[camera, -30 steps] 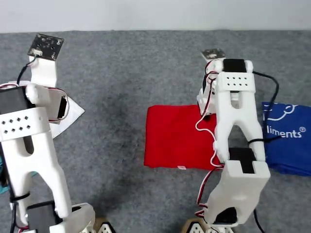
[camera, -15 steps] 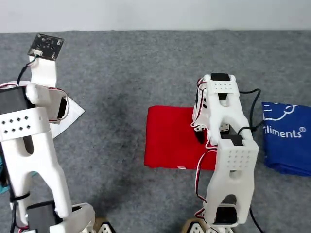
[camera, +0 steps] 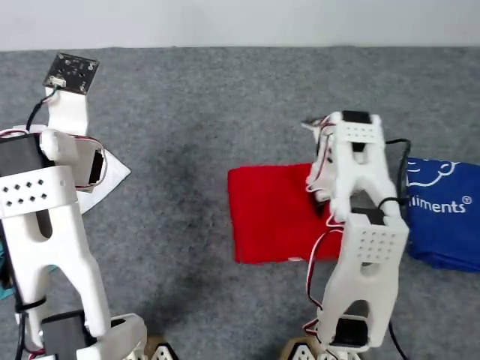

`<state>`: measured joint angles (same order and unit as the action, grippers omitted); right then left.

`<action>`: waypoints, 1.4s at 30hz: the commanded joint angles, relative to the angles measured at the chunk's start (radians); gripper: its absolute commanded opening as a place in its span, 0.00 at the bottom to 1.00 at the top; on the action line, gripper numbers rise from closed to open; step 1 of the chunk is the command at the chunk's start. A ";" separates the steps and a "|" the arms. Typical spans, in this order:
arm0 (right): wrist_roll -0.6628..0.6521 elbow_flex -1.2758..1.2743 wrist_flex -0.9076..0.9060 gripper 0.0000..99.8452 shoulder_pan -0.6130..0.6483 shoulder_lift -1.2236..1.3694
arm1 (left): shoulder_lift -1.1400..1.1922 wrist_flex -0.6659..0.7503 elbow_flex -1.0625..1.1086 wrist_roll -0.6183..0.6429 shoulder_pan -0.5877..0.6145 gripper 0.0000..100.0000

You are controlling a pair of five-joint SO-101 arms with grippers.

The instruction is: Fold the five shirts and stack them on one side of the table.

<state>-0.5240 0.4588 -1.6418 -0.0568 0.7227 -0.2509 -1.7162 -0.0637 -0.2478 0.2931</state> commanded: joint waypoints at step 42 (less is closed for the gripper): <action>0.953 0.362 -0.156 0.30 0.122 -0.222 | -0.066 -0.037 0.050 -0.014 0.005 0.01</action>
<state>0.3705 0.9037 -1.7538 0.0491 0.6352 -0.2631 -1.7315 -0.0084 -0.2493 0.2931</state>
